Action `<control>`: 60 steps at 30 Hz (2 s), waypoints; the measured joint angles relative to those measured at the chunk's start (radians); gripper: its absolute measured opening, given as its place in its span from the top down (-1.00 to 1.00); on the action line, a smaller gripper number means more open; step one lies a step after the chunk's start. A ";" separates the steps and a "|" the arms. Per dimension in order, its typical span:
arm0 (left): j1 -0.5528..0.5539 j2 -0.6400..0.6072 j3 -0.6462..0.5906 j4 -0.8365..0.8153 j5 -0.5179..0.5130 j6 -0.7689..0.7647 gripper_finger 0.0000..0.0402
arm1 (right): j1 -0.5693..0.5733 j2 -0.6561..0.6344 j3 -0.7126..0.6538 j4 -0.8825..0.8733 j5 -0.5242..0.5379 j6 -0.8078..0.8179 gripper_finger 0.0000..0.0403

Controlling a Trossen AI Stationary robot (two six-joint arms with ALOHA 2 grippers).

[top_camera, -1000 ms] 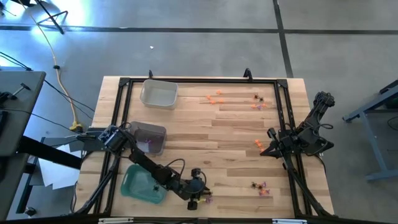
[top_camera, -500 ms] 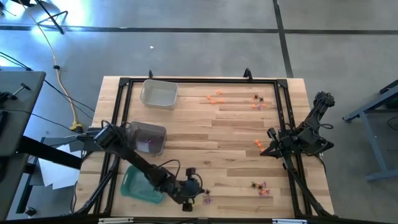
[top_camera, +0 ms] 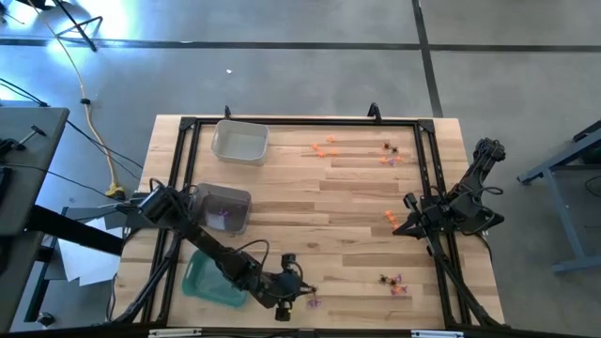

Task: Sort Halloween decoration
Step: Put the bottom center black spider into the green bin

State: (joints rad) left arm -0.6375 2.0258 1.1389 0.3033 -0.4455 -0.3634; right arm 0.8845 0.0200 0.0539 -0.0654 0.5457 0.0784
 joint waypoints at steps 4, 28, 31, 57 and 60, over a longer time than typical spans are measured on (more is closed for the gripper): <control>0.028 0.012 0.001 0.022 0.054 0.001 0.50 | 0.000 0.000 0.000 0.000 0.000 0.000 1.00; 0.107 0.152 0.007 0.070 0.216 0.001 0.29 | 0.000 0.000 0.000 0.000 0.000 0.000 1.00; 0.104 0.152 0.007 0.036 0.185 0.035 0.30 | 0.000 0.000 0.000 0.000 0.000 0.000 1.00; 0.105 0.147 0.001 0.014 0.126 0.022 1.00 | 0.000 0.000 0.000 0.000 0.000 0.000 1.00; 0.099 0.137 0.001 0.014 0.126 0.025 1.00 | 0.000 0.000 0.000 0.000 0.000 0.000 1.00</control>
State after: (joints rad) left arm -0.5387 2.1633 1.1397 0.3168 -0.3195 -0.3382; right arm 0.8841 0.0200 0.0536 -0.0654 0.5456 0.0782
